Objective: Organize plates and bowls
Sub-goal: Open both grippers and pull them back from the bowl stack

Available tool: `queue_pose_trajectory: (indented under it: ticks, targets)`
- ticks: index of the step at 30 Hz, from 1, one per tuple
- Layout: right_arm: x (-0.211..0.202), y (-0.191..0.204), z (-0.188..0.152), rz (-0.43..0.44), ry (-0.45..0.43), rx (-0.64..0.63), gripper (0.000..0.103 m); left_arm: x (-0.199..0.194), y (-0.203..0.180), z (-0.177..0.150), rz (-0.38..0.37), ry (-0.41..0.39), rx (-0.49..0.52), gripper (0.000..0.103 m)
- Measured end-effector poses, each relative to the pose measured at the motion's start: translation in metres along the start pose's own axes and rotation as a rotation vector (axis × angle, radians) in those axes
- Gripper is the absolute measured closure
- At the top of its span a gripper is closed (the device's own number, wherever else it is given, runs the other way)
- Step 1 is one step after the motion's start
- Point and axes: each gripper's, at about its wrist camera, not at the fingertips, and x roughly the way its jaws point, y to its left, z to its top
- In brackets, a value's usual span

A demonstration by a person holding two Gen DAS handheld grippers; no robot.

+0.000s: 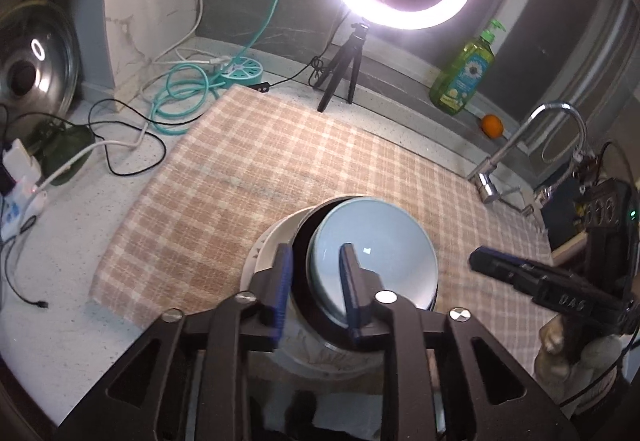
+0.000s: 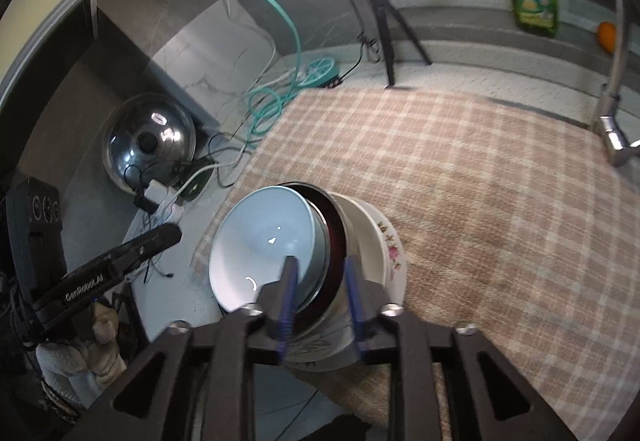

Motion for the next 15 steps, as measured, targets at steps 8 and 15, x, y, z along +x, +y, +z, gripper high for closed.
queue_pose_trajectory:
  ticks: [8, 15]
  targets:
    - [-0.046, 0.029, -0.047, -0.213, -0.199, 0.003, 0.044, -0.025, -0.009, -0.019, -0.026, -0.029, 0.156, 0.044]
    - [-0.069, 0.064, -0.081, -0.338, -0.308, 0.008, 0.028, -0.049, -0.012, -0.032, 0.027, -0.088, 0.256, 0.020]
